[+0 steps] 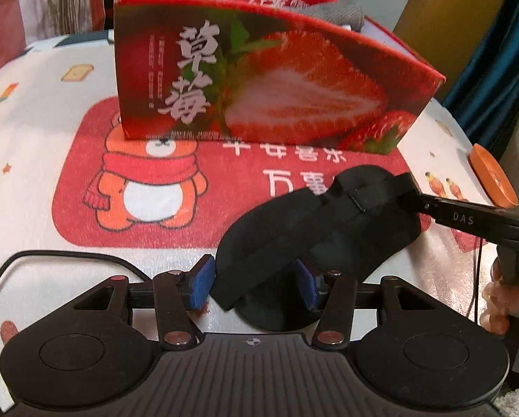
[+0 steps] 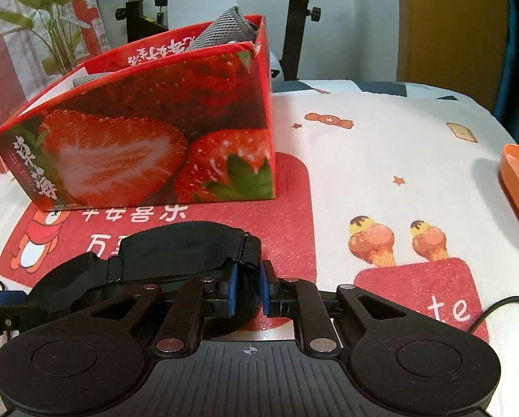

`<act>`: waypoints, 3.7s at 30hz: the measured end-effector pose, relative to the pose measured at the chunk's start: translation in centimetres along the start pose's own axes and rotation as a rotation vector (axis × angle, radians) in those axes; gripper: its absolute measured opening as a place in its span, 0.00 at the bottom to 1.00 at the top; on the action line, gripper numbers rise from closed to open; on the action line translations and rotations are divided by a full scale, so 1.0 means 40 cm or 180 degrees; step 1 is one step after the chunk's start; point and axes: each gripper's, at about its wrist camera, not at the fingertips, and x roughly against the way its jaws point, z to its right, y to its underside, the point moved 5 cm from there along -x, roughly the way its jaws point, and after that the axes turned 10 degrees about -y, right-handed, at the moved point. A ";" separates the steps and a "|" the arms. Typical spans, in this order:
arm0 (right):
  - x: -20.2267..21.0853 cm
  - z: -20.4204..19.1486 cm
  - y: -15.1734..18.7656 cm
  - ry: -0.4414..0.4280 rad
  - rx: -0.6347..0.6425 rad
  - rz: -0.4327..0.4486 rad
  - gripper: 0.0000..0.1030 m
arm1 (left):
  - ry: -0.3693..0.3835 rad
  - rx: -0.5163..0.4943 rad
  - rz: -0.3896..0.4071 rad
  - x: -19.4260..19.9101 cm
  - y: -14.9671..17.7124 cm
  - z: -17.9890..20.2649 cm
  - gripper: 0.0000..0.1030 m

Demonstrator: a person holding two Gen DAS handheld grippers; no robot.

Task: Organize soft objects
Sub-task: 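Close the right gripper on the black eye mask in front of the box, then close the left gripper on the eye mask strap while the right gripper holds the mask, then lift the black eye mask with both grippers over the red box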

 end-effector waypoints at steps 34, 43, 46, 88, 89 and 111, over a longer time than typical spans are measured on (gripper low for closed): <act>-0.021 0.064 -0.041 -0.0724 -0.0829 0.0025 0.40 | -0.0314 -0.0393 0.0305 -0.069 -0.103 -0.044 0.28; -0.065 0.063 -0.066 -0.0869 -0.0967 0.0167 0.36 | -0.0278 -0.0396 0.0314 -0.069 -0.100 -0.047 0.28; -0.067 0.074 -0.064 -0.0926 -0.1067 0.0221 0.36 | -0.0300 -0.0411 0.0332 -0.068 -0.098 -0.045 0.28; -0.046 0.046 -0.001 -0.0611 -0.0435 0.0445 0.12 | -0.0230 0.0538 0.0142 -0.060 -0.106 -0.084 0.21; -0.046 0.046 -0.001 -0.0609 -0.0436 0.0443 0.12 | -0.0243 0.0526 0.0156 -0.058 -0.106 -0.087 0.19; 0.090 -0.025 -0.032 -0.0718 -0.0074 0.0589 0.08 | -0.0227 0.0320 0.0887 0.102 -0.084 -0.078 0.06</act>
